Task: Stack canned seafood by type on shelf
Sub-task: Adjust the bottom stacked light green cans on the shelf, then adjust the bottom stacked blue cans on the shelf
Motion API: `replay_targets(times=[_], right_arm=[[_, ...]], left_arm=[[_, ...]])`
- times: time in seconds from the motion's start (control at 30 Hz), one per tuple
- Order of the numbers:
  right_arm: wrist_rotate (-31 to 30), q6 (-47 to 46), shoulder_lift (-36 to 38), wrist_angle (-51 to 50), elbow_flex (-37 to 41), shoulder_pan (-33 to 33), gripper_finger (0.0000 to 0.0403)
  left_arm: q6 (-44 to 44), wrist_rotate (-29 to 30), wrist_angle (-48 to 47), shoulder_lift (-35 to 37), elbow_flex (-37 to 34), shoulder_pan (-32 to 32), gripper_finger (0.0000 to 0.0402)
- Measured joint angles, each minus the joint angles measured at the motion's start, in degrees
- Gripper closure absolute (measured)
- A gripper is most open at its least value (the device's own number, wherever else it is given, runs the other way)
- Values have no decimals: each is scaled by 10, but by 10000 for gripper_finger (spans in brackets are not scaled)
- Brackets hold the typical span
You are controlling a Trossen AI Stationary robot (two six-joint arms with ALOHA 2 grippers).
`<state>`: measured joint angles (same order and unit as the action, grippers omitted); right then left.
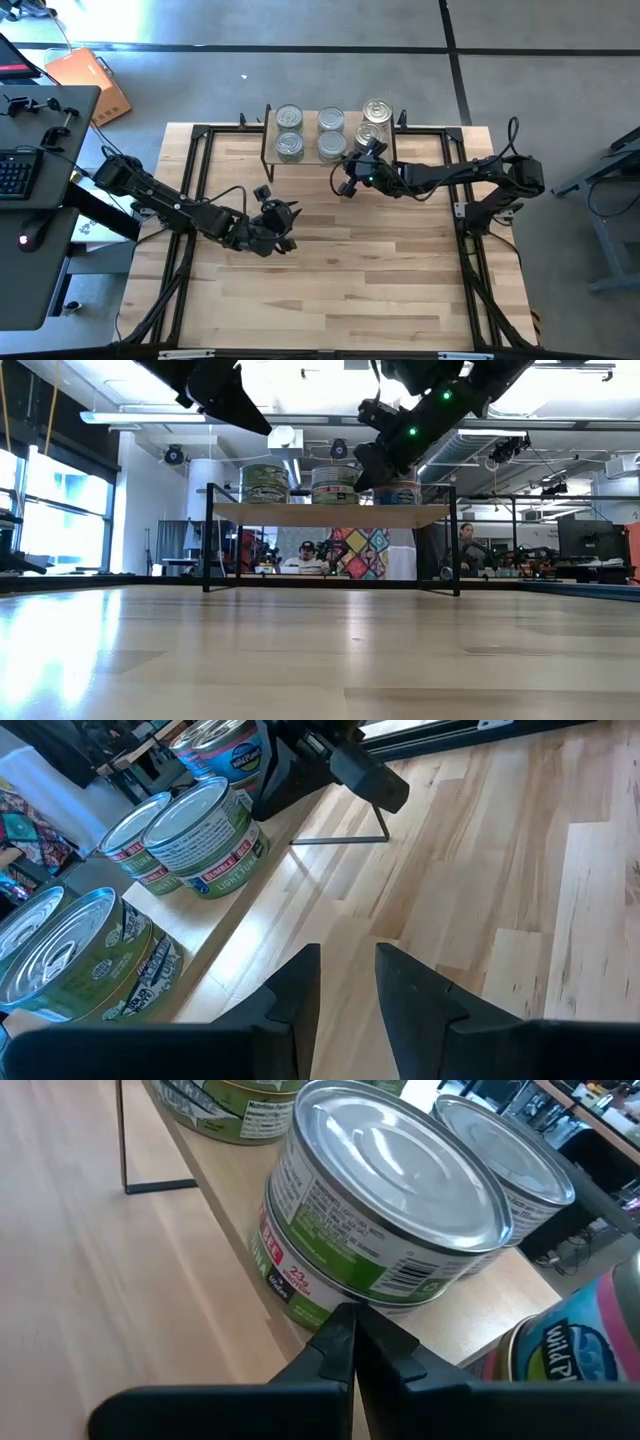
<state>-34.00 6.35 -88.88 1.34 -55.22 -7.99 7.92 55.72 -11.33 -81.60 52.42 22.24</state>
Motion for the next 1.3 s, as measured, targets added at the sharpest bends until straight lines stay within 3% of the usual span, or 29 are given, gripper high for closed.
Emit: replay_targets(times=[0.5, 0.8, 1.0, 1.3], right_arm=[[1, 3, 2, 4, -14, 20, 403], [20, -3, 45, -197, -132, 43, 403], [42, -3, 49, -348, -242, -19, 403], [230, -29, 49, -430, -257, -161, 403]], left_arm=[[0, 0, 0, 0, 0, 1, 312], [0, 0, 0, 0, 0, 11, 312], [0, 0, -1, 0, 0, 11, 312], [5, -1, -11, 0, 0, 11, 312]])
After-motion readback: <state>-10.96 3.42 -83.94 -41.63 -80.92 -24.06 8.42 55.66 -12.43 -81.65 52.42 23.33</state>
